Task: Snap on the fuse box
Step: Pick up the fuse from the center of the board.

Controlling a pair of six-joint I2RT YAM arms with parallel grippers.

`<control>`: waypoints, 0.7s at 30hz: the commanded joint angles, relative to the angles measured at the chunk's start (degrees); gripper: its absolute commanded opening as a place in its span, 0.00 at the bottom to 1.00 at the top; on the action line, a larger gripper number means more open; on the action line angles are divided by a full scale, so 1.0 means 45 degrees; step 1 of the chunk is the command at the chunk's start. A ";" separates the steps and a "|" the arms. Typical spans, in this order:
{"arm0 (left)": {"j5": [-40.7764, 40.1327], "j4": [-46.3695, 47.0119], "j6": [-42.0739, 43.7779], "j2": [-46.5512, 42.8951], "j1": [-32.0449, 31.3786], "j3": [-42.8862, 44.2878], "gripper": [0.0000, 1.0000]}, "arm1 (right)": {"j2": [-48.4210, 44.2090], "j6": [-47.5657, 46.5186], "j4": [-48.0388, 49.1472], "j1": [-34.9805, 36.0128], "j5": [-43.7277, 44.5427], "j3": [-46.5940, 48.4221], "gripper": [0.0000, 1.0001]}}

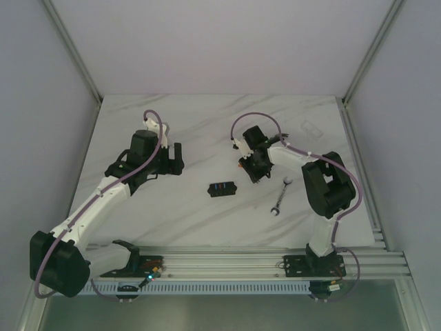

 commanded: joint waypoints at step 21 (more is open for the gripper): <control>0.0785 -0.0126 -0.0060 -0.0003 0.0085 -0.0129 1.00 | 0.1317 0.1249 -0.0342 0.0007 0.0608 -0.0408 0.28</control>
